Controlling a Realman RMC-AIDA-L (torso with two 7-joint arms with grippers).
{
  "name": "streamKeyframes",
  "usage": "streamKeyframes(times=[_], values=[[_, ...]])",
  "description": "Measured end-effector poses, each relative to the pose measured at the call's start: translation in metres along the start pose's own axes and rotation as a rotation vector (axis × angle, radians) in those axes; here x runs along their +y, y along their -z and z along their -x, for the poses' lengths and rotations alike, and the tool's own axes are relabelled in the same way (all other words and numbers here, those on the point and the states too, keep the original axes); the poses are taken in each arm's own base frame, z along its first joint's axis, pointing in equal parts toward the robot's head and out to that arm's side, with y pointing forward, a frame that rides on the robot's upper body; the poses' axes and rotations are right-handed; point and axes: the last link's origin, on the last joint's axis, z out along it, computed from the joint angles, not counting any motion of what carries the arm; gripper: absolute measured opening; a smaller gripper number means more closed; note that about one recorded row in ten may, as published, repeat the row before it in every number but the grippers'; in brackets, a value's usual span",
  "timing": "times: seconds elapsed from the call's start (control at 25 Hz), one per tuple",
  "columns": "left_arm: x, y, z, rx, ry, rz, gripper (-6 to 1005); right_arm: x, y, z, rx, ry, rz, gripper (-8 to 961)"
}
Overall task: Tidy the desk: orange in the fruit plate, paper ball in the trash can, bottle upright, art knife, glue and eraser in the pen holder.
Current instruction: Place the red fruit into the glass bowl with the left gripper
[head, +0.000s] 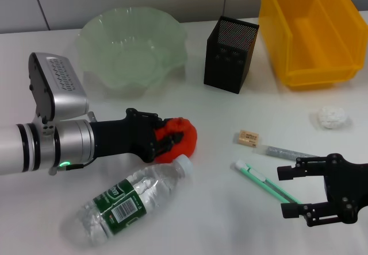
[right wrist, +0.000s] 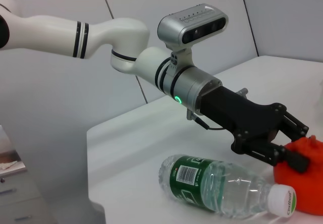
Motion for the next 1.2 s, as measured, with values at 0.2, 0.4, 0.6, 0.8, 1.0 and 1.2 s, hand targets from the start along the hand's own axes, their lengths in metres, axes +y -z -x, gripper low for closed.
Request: streamKeyframes(times=[0.2, 0.4, 0.6, 0.8, 1.0, 1.2], values=[[-0.001, 0.004, -0.003, 0.034, 0.018, -0.009, 329, 0.0, -0.001, 0.0, -0.002, -0.001, 0.001, 737], [-0.004, 0.023, -0.019, 0.13, 0.023, -0.017, 225, 0.001, -0.001, 0.0, -0.004, -0.002, 0.004, 737], [-0.017, 0.043, -0.046, 0.21, 0.01, -0.076, 167, 0.0, 0.0, 0.001, -0.008, -0.001, 0.0, 737], [-0.031, 0.037, -0.067, 0.228, 0.012, -0.119, 95, 0.0, -0.002, 0.003, -0.012, 0.006, 0.01, 737], [-0.045, 0.025, -0.081, 0.218, 0.012, -0.184, 70, 0.0, -0.006, 0.005, -0.022, 0.015, 0.017, 737], [-0.07, 0.002, -0.097, 0.176, 0.027, -0.311, 58, 0.0, -0.009, 0.005, -0.021, 0.018, 0.023, 737]])
